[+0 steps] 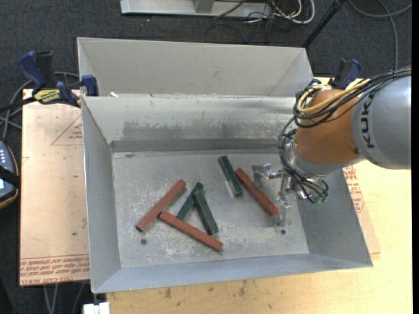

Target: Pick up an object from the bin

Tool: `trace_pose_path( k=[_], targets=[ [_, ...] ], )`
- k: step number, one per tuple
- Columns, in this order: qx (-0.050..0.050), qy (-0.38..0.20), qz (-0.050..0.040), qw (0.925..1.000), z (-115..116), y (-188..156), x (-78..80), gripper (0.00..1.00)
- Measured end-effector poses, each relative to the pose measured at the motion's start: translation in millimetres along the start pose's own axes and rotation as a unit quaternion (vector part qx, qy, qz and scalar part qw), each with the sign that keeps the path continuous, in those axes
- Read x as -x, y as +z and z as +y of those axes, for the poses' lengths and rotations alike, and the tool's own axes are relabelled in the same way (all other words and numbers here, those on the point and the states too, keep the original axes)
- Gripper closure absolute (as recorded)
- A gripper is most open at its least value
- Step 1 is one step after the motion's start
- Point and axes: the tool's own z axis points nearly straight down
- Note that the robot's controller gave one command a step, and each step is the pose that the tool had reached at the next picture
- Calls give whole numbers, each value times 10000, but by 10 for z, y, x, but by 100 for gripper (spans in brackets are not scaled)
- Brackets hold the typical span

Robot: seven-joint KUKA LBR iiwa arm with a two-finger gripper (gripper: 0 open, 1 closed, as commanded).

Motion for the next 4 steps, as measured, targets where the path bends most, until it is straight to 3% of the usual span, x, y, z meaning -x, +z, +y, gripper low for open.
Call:
trace_pose_path(
  k=[1, 2, 3, 4],
  targets=[
    [-10, 125, -9, 9999, 89, -4, -95, 0],
    [-6, 121, -2, 9999, 93, -5, -95, 100],
    [-1, 118, 20, 9999, 96, 9, -108, 0],
    [-3, 189, 10, 9998, -19, 7, -61, 0]
  ],
)
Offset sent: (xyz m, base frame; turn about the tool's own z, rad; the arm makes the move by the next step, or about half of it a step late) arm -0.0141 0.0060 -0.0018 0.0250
